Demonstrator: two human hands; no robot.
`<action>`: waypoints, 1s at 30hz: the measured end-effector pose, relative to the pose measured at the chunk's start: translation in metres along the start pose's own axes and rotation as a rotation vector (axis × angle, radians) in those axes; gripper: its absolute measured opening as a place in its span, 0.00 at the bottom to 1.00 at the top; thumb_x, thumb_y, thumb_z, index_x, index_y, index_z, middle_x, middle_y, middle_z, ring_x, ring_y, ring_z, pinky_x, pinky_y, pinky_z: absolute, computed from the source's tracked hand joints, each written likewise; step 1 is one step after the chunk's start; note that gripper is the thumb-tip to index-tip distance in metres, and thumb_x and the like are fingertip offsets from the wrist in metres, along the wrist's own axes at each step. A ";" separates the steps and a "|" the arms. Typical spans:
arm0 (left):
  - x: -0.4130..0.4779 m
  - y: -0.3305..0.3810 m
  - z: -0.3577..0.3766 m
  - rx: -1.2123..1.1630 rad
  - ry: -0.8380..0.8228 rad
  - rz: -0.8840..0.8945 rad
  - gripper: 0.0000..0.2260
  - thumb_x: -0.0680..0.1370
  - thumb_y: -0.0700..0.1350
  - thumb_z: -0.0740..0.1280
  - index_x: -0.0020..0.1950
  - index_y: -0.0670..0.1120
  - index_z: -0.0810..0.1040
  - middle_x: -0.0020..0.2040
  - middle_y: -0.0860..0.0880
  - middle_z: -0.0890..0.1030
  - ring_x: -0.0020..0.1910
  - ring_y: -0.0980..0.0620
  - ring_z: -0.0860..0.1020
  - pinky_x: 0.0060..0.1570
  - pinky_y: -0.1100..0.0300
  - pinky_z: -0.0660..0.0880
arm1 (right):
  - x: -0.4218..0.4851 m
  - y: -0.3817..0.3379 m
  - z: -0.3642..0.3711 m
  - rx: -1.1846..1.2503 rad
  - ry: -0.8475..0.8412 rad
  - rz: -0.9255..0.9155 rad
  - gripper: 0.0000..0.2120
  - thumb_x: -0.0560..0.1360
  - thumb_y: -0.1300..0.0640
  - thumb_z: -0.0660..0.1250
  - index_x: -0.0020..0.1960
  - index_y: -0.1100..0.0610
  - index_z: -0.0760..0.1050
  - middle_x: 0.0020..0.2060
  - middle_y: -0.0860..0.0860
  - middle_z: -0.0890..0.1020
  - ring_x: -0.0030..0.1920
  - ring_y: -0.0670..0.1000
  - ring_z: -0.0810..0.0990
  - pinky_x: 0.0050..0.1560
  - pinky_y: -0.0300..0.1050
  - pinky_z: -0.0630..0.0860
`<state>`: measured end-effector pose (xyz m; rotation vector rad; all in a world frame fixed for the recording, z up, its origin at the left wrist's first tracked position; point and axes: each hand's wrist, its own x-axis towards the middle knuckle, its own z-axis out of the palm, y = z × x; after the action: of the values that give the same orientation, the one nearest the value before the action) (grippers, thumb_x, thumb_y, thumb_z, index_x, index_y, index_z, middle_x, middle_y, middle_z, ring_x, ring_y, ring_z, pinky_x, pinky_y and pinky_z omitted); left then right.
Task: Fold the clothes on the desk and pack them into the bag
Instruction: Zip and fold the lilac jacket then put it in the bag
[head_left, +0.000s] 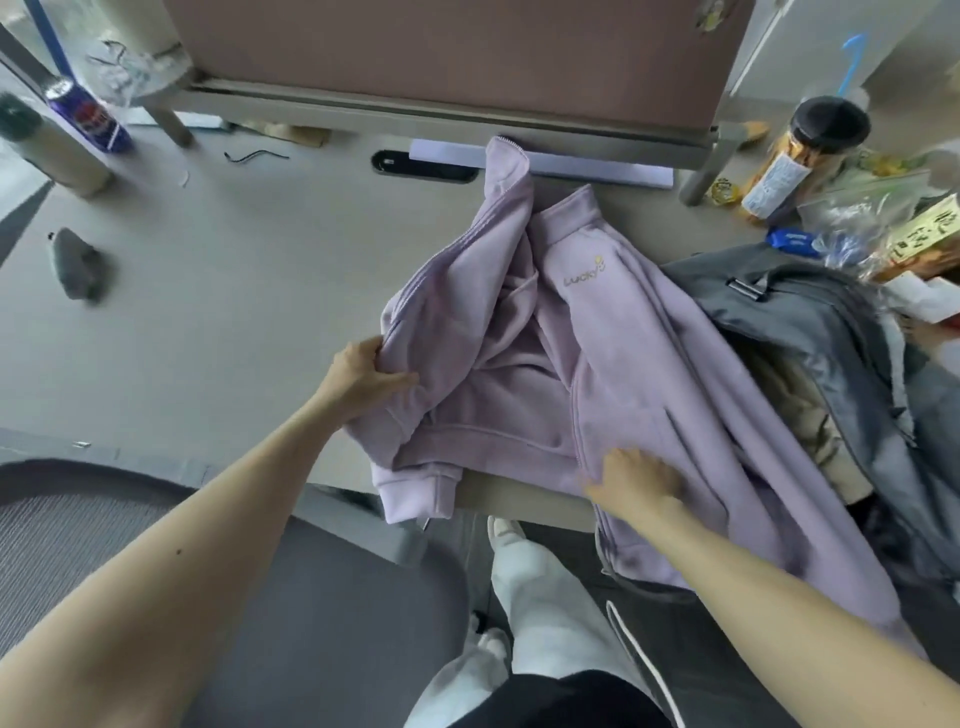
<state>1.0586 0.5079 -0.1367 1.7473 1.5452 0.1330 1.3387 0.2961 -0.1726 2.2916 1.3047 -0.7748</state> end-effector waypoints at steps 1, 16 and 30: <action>-0.009 0.010 0.003 -0.016 -0.032 0.048 0.18 0.65 0.54 0.75 0.42 0.42 0.75 0.33 0.50 0.74 0.32 0.51 0.69 0.31 0.56 0.66 | -0.008 0.001 0.005 0.007 0.008 0.022 0.20 0.75 0.43 0.65 0.60 0.55 0.77 0.57 0.54 0.81 0.56 0.59 0.80 0.45 0.47 0.73; -0.050 0.104 0.069 0.086 -0.350 0.233 0.27 0.71 0.44 0.76 0.68 0.57 0.75 0.56 0.50 0.78 0.52 0.50 0.77 0.48 0.63 0.74 | -0.044 0.030 -0.036 0.594 0.119 -0.060 0.18 0.81 0.46 0.53 0.39 0.54 0.71 0.42 0.54 0.81 0.46 0.59 0.78 0.49 0.52 0.75; -0.020 0.145 0.085 0.023 -0.340 0.144 0.13 0.74 0.40 0.73 0.56 0.51 0.82 0.43 0.52 0.81 0.40 0.57 0.77 0.37 0.71 0.72 | 0.006 0.032 -0.096 0.913 0.050 -0.158 0.15 0.73 0.43 0.64 0.38 0.54 0.75 0.36 0.51 0.83 0.39 0.53 0.83 0.39 0.47 0.81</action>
<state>1.2155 0.4570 -0.0992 1.7918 1.1804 -0.1062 1.3950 0.3397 -0.1001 2.8921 1.3264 -1.6420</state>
